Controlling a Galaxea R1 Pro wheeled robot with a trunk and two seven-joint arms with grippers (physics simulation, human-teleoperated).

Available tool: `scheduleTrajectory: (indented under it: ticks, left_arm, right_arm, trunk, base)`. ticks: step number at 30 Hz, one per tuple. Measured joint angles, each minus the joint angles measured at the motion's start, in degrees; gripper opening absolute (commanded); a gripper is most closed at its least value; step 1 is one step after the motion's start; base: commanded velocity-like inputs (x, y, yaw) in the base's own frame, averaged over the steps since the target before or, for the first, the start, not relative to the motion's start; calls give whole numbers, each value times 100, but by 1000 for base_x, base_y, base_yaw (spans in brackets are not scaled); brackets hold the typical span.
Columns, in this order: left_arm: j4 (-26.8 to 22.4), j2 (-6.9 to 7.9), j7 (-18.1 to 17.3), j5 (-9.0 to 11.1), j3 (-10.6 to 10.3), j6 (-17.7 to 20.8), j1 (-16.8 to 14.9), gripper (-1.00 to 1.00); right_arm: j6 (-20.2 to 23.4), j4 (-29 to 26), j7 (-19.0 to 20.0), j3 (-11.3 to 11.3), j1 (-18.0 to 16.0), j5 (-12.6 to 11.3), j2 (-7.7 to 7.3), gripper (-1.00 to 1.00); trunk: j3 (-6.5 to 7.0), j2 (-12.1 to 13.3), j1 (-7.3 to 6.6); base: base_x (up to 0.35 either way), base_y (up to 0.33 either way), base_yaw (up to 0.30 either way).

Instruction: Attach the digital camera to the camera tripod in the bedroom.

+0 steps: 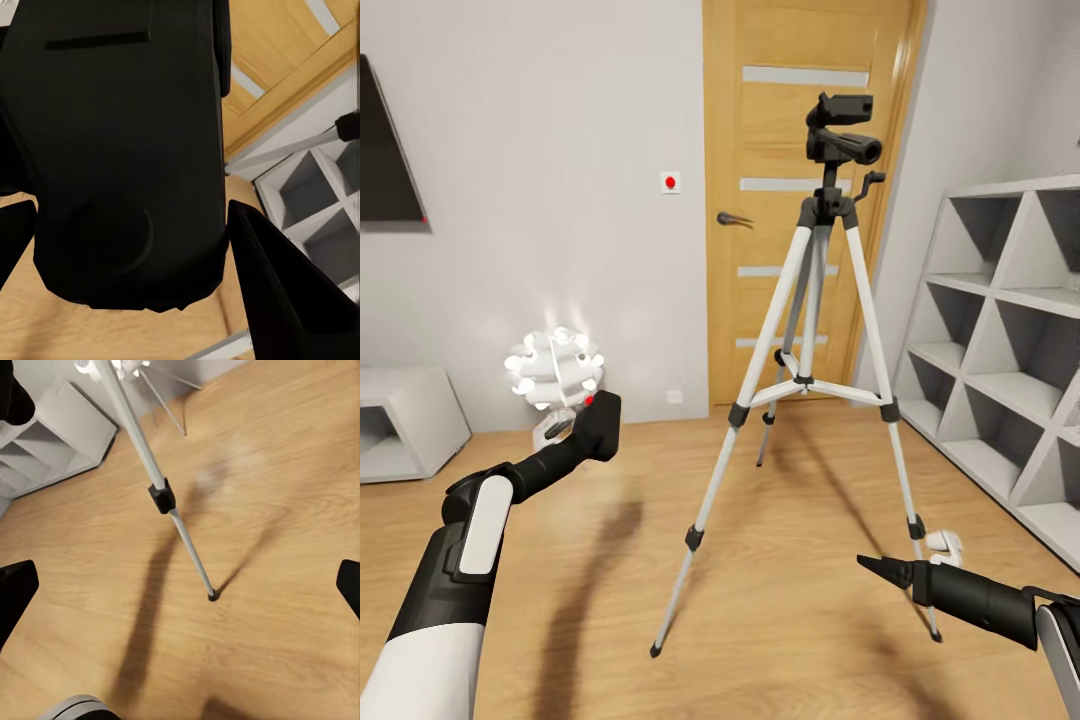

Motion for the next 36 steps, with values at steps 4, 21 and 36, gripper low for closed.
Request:
scheduleTrajectory:
  ticks: [4,21,36]
  left_arm:
    - [0,0,4,-9,-2,-1,0,-100]
    - [-4,-3,13,-5,-8,3,0,-100]
    - [-8,-2,16,3,-8,3,0,-100]
  right_arm:
    - [0,0,0,0,0,0,-1,100]
    - [0,7,-8,18,0,0,-6,100]
    - [-10,9,-15,376,0,20,0,100]
  trunk:
    - [89,5,-10]
    - [415,493,-286]
    - [685,1094,-615]
  base:
    - [0,0,0]
    - [0,0,0]
    - [0,0,0]
